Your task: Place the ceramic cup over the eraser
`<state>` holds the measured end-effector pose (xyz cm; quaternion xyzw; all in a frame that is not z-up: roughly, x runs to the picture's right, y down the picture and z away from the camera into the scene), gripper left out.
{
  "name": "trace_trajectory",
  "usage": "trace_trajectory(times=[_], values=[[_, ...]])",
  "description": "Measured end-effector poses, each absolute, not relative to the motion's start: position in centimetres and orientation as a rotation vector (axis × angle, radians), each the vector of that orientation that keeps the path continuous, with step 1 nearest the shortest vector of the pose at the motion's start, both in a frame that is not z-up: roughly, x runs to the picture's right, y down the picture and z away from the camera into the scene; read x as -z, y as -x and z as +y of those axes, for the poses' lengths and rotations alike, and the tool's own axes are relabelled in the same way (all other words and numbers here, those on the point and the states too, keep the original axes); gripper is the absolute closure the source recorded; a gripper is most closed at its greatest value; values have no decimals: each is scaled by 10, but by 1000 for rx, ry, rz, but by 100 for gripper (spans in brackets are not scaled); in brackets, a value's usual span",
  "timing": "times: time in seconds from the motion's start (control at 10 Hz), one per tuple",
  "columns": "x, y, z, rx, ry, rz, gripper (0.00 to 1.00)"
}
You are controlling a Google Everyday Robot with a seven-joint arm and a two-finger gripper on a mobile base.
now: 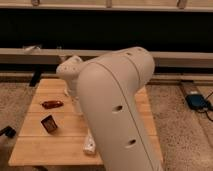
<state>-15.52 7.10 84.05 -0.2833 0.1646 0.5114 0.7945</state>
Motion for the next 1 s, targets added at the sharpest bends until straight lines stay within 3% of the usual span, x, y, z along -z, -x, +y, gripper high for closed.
trace_trajectory(times=[0.2,0.3,0.7,1.0], values=[[-821,150,57,-1106,590,312,96],[-810,149,50,-1103,584,293,99],[-735,140,16,-1047,574,184,100],[-678,149,38,-960,609,107,100]])
